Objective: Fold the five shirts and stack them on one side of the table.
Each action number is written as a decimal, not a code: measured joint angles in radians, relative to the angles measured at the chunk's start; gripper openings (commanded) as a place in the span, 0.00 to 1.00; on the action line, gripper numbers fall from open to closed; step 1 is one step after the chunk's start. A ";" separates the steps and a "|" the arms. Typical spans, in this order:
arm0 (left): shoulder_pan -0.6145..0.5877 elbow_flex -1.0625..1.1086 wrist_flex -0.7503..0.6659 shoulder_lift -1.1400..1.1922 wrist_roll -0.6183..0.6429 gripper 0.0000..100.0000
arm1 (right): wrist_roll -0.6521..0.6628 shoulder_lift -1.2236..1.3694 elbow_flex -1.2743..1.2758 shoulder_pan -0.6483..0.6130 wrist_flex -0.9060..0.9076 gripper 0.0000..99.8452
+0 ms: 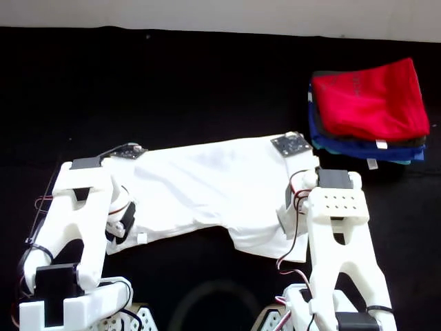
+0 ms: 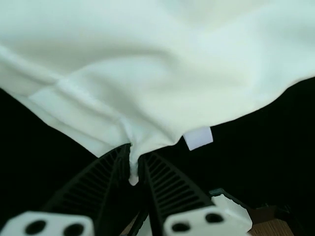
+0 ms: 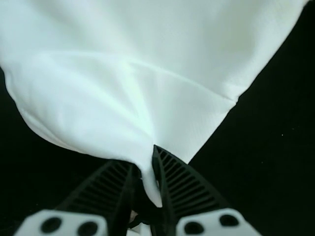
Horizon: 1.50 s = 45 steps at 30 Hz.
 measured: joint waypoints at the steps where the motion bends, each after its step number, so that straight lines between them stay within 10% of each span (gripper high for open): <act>1: 0.000 0.000 -0.003 0.000 0.000 0.01 | 0.000 0.000 0.000 0.000 0.003 0.01; 14: 0.000 0.000 -0.003 -0.002 0.000 0.16 | 0.000 0.000 0.002 0.000 0.012 0.20; 29: -0.064 -0.480 0.293 -0.002 0.000 0.10 | 0.000 0.000 -0.327 -0.002 0.129 0.14; 32: -0.069 -0.520 0.270 -0.002 0.000 0.02 | 0.000 0.000 -0.324 -0.031 0.021 0.00; 45: 0.011 -0.583 -0.026 0.410 0.115 0.01 | -0.055 0.468 -0.348 -0.126 -0.376 0.01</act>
